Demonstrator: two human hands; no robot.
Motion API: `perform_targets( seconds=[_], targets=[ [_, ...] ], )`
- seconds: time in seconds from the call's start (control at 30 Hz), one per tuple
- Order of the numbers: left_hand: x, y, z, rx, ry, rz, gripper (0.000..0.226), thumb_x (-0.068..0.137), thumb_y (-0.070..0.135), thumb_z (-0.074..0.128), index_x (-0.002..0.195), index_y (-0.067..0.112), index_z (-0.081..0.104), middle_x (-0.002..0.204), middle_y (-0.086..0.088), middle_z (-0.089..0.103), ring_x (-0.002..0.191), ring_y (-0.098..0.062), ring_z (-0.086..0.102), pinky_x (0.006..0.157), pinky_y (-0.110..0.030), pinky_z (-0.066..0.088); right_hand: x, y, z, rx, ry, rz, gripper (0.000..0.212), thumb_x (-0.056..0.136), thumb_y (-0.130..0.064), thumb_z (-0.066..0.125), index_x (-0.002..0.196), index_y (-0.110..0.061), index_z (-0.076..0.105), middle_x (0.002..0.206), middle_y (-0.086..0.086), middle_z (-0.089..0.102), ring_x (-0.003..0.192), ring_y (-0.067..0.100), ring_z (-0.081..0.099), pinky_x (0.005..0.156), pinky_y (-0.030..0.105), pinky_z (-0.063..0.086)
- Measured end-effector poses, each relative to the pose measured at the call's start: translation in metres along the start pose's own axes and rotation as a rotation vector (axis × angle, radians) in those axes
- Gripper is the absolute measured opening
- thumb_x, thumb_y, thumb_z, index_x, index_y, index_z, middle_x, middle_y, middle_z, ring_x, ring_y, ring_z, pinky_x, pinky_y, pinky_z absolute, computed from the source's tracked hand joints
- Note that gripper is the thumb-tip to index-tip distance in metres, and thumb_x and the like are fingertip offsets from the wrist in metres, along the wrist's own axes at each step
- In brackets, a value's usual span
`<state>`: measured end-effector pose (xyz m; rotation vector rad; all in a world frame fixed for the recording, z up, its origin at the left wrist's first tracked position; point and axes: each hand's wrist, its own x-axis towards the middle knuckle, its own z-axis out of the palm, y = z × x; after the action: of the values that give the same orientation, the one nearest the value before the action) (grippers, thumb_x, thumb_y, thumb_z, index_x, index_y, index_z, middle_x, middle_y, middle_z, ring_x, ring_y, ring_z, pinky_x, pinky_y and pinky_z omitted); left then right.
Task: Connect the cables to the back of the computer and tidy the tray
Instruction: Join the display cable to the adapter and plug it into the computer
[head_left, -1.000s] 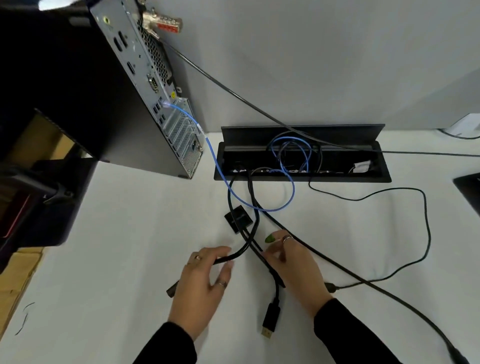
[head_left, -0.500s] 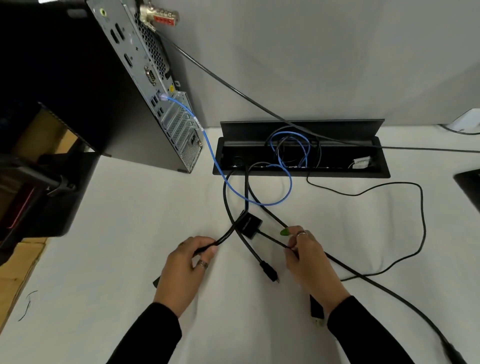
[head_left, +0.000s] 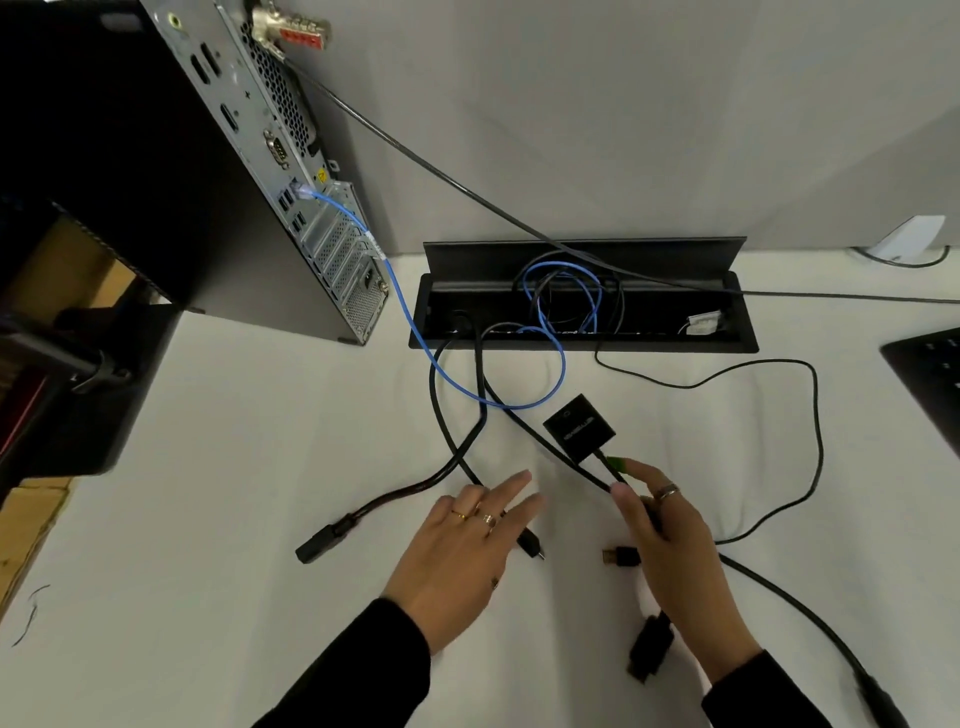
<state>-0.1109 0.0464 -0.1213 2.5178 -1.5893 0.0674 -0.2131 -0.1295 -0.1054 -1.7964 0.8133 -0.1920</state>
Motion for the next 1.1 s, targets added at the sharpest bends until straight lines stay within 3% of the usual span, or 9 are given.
perform_targets(
  seconds=[0.07,0.13,0.27,0.4,0.47,0.57,0.67,0.8,1.1],
  targets=[
    [0.006,-0.004,0.004,0.025,0.058,0.022,0.048,0.078,0.025,0.058,0.125,0.023,0.049,0.119,0.006,0.064,0.094,-0.013,0.044,0.076,-0.024,0.035,0.002,0.0,-0.004,0.121,-0.03,0.038,0.017,0.095,-0.022,0.046,0.1,-0.027,0.061,0.049,-0.019,0.051,0.048,-0.001,0.048,0.054,0.012,0.037],
    [0.009,-0.01,0.005,0.048,0.083,0.042,0.034,0.083,0.027,0.044,0.112,0.022,0.062,0.1,0.007,0.069,0.089,-0.013,0.044,0.074,-0.026,0.033,0.001,-0.002,-0.007,0.239,-0.073,0.074,0.022,0.097,-0.015,0.042,0.091,-0.021,0.062,0.045,-0.014,0.044,0.044,0.003,0.035,0.05,0.013,0.032],
    [0.009,-0.022,0.006,0.11,0.108,0.084,0.014,0.076,0.021,0.059,0.084,0.023,0.07,0.08,0.007,0.066,0.082,-0.015,0.042,0.071,-0.026,0.032,0.0,-0.003,-0.013,0.334,-0.155,0.104,0.022,0.096,-0.012,0.042,0.09,-0.017,0.062,0.063,-0.005,0.045,0.052,0.004,0.037,0.052,0.011,0.034],
    [0.004,-0.023,0.002,0.017,0.238,0.06,0.021,0.084,0.024,0.051,0.082,0.019,0.071,0.098,0.001,0.071,0.098,-0.019,0.047,0.085,-0.03,0.038,-0.004,-0.01,-0.016,0.41,-0.268,0.092,0.019,0.087,-0.044,0.042,0.097,-0.035,0.056,0.063,-0.005,0.028,0.054,0.006,0.029,0.059,0.019,0.033],
    [0.003,-0.021,0.0,-0.052,0.282,0.054,0.021,0.088,0.026,0.051,0.086,0.016,0.069,0.1,0.001,0.072,0.105,-0.02,0.049,0.094,-0.035,0.041,-0.003,-0.009,-0.017,0.422,-0.287,0.063,0.02,0.087,-0.047,0.04,0.091,-0.04,0.058,0.065,0.001,0.021,0.055,0.01,0.023,0.058,0.018,0.031],
    [-0.001,-0.017,-0.008,-0.179,0.313,0.058,0.018,0.098,0.027,0.042,0.096,0.018,0.057,0.089,0.002,0.07,0.099,-0.014,0.054,0.096,-0.035,0.043,0.001,0.002,-0.015,0.455,-0.281,0.015,0.026,0.091,-0.052,0.042,0.101,-0.037,0.062,0.062,0.0,0.019,0.055,0.013,0.018,0.058,0.028,0.021],
    [-0.002,-0.014,-0.015,-0.301,0.323,-0.02,0.026,0.103,0.033,0.032,0.101,0.018,0.054,0.091,0.003,0.065,0.095,-0.014,0.055,0.099,-0.023,0.041,0.004,0.017,-0.013,0.524,-0.315,0.012,0.049,0.08,-0.063,0.052,0.114,-0.03,0.061,0.058,-0.008,0.022,0.053,0.012,0.019,0.057,0.028,0.02],
    [0.002,-0.003,-0.026,-0.437,0.35,-0.155,0.033,0.103,0.038,0.026,0.105,0.019,0.053,0.102,0.008,0.054,0.099,-0.011,0.052,0.099,-0.004,0.03,0.005,0.021,-0.011,0.729,-0.438,-0.026,0.032,0.074,-0.058,0.065,0.091,-0.032,0.069,0.053,-0.01,0.024,0.049,0.009,0.019,0.055,0.03,0.014],
    [0.007,0.017,-0.028,-0.65,0.377,-0.337,0.034,0.099,0.047,0.026,0.106,0.028,0.053,0.105,0.018,0.052,0.107,0.02,0.042,0.088,0.001,0.032,0.003,0.023,-0.007,0.842,-0.53,-0.077,0.013,0.084,-0.047,0.059,0.085,-0.036,0.067,0.055,-0.005,0.021,0.051,0.011,0.019,0.052,0.025,0.02]
  ],
)
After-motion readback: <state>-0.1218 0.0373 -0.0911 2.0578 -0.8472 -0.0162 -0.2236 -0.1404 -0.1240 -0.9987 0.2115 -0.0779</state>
